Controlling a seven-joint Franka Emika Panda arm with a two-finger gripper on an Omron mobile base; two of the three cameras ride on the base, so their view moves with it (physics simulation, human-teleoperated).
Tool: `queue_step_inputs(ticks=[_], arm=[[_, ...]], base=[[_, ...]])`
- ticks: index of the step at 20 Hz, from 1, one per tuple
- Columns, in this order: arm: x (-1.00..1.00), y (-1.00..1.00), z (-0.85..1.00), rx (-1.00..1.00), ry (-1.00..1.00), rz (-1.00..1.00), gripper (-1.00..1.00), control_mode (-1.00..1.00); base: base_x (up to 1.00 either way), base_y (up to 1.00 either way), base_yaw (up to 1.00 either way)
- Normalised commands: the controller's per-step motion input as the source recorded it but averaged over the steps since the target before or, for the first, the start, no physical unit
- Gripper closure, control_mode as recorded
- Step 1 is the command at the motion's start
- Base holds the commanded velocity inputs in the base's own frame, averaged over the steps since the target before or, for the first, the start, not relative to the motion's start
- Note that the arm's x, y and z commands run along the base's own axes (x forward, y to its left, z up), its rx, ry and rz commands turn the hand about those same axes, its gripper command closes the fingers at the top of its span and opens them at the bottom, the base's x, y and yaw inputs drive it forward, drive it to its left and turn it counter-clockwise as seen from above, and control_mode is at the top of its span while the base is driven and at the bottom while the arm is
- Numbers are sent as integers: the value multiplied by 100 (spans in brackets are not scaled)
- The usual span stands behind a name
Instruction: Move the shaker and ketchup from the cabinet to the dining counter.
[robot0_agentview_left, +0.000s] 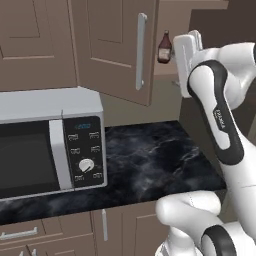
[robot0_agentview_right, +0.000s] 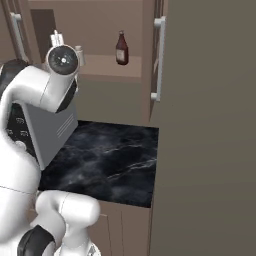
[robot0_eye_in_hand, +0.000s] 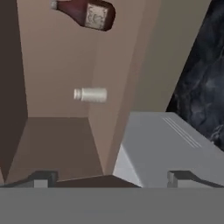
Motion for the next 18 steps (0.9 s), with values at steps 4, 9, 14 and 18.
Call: queue_step_inputs(ticks=[4, 9, 14, 18], arm=[[59, 30, -11, 19, -16, 20, -100, -100], [58, 60, -13, 12, -9, 18, -100, -100], [14, 67, 1, 2, -1, 17, -100, -100], [-53, 65, 10, -1, 0, 24, -100, -100]], base=[[0, 0, 0], [0, 0, 0], [0, 0, 0], [0, 0, 0]])
